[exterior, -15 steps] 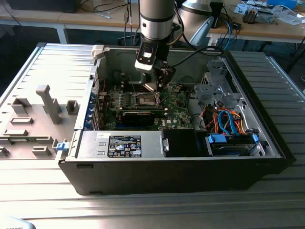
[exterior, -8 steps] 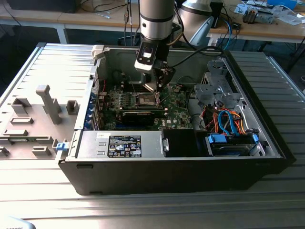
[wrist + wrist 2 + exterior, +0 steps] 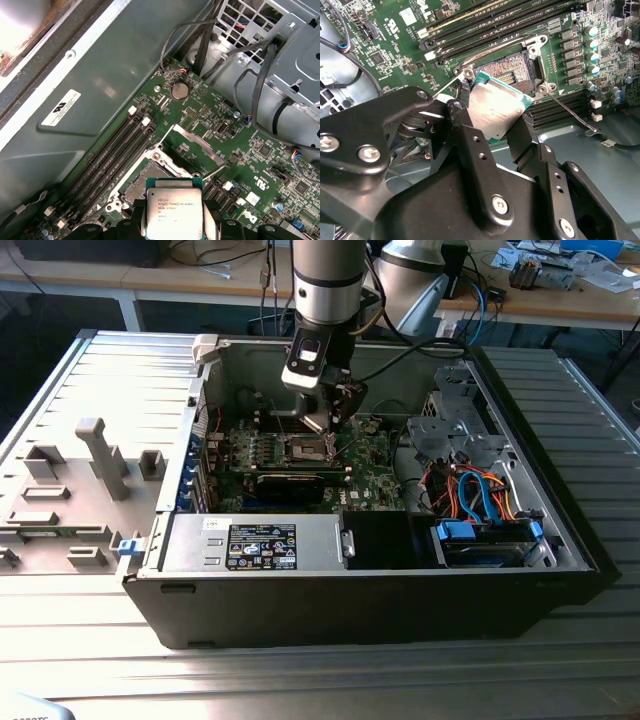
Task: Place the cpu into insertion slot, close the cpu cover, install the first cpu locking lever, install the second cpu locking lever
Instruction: 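Place the cpu into insertion slot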
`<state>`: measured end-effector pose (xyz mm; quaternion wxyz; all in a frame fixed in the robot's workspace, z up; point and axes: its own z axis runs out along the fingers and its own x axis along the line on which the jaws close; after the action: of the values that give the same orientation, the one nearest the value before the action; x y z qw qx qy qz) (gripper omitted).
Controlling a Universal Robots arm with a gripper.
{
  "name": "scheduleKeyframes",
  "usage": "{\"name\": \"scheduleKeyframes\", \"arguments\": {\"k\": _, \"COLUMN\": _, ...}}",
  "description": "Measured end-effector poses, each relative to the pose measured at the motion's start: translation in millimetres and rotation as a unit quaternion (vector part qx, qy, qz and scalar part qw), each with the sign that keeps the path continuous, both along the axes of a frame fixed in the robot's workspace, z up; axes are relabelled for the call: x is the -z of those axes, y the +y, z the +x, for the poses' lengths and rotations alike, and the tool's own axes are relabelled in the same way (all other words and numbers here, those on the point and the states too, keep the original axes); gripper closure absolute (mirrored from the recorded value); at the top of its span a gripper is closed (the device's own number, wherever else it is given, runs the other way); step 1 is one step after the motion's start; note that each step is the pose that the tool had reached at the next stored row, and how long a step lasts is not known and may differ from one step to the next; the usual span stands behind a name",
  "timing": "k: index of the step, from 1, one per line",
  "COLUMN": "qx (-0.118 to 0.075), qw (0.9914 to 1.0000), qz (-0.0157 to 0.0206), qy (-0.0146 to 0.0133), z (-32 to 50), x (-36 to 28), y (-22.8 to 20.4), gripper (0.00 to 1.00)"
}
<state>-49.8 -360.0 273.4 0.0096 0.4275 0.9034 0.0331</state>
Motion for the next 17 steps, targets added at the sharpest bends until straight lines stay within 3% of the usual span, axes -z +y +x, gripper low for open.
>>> {"name": "scheduleKeyframes", "arguments": {"k": 17, "qx": 0.008, "qw": 0.99996, "qz": 0.0, "qy": 0.0, "z": 0.0, "x": 0.9, "y": 0.0, "gripper": 0.46}}
